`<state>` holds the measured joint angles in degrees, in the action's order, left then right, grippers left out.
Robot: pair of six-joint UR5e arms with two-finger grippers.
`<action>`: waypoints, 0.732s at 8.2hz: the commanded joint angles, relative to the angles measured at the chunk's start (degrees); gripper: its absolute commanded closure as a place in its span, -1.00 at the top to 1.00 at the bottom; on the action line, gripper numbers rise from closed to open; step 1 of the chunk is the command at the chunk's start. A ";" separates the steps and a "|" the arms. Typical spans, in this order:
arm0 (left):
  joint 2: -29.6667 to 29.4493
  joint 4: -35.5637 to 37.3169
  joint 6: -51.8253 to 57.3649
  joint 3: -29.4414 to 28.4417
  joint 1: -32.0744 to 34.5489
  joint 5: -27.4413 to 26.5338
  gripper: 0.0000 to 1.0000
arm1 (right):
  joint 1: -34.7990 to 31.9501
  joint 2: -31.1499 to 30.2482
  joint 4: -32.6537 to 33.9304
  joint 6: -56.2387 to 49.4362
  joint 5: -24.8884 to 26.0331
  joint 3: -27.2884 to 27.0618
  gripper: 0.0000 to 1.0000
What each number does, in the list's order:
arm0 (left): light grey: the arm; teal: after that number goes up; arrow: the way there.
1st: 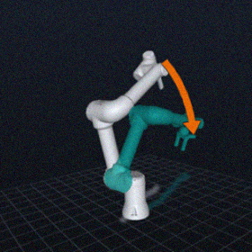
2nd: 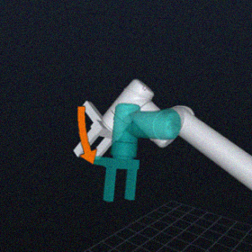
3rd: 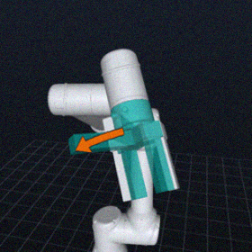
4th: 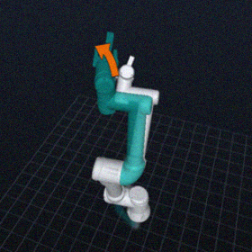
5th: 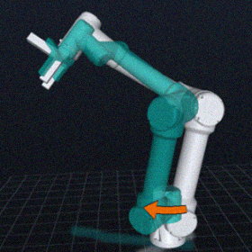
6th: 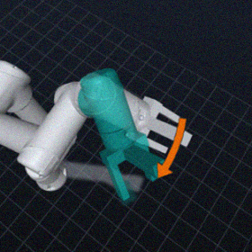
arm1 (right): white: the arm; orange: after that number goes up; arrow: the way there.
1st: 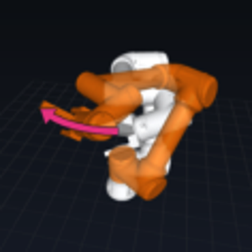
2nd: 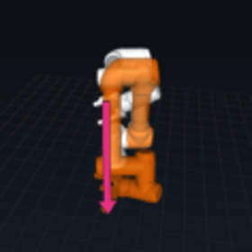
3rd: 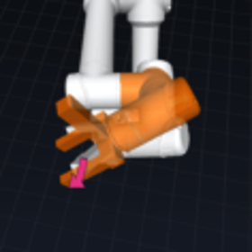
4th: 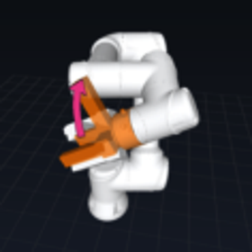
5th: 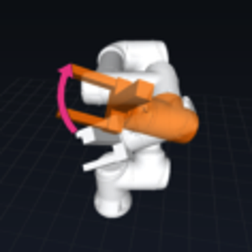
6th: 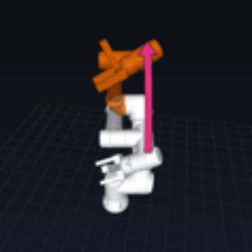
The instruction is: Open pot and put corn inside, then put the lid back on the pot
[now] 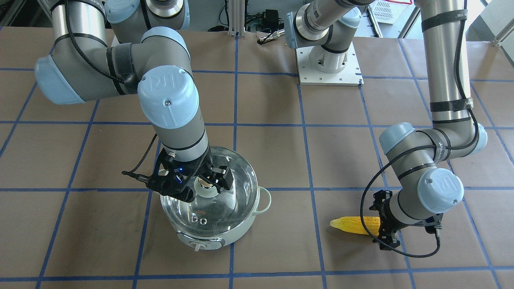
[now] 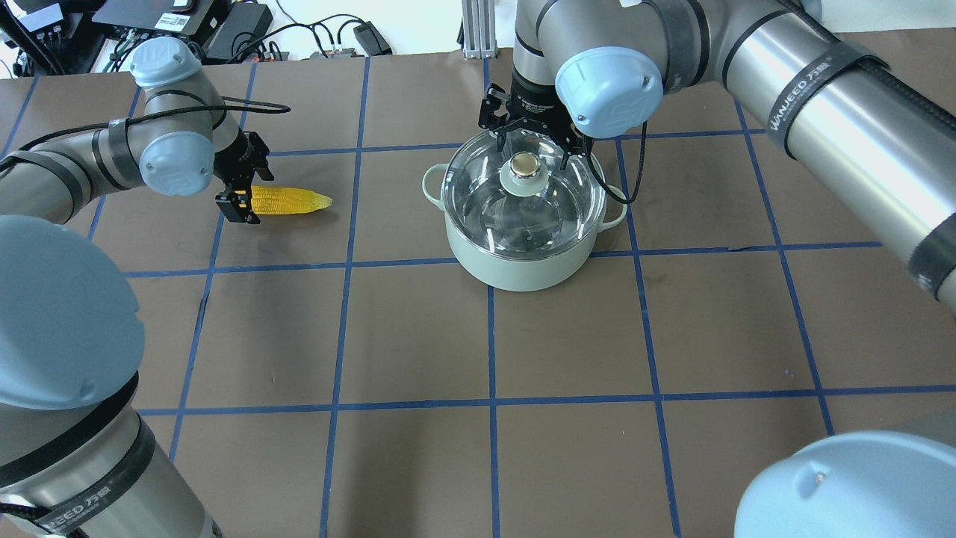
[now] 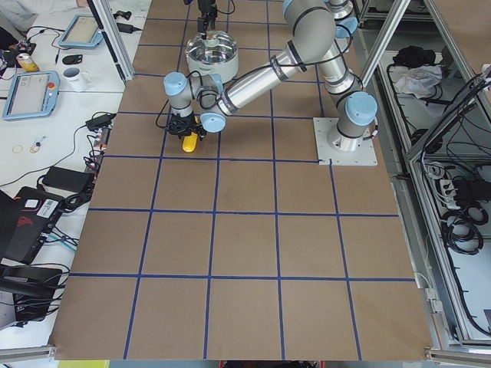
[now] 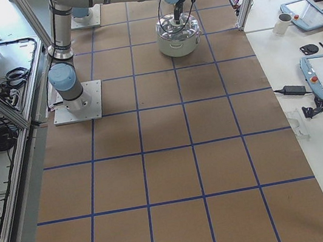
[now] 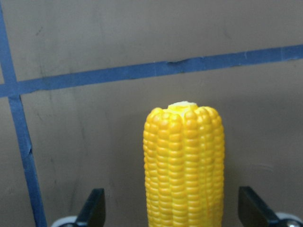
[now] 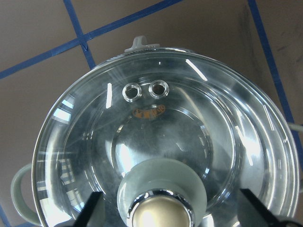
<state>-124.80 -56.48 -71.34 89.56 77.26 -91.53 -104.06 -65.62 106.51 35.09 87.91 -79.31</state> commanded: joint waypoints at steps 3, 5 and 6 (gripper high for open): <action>-0.27 1.46 -2.39 -0.09 0.00 0.30 -1.00 | 0.00 0.76 0.01 -0.11 -0.19 -0.15 0.76; 1.74 1.29 -3.10 -0.09 0.09 0.13 -1.00 | 0.00 0.93 0.01 0.33 -0.46 -0.76 0.73; 3.14 1.20 -3.10 0.00 0.18 0.21 -1.00 | 0.00 0.93 0.01 0.50 -0.98 -0.85 0.61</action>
<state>-123.79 -55.10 -74.01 89.48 77.30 -91.34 -104.06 -64.74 106.52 35.23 87.57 -79.81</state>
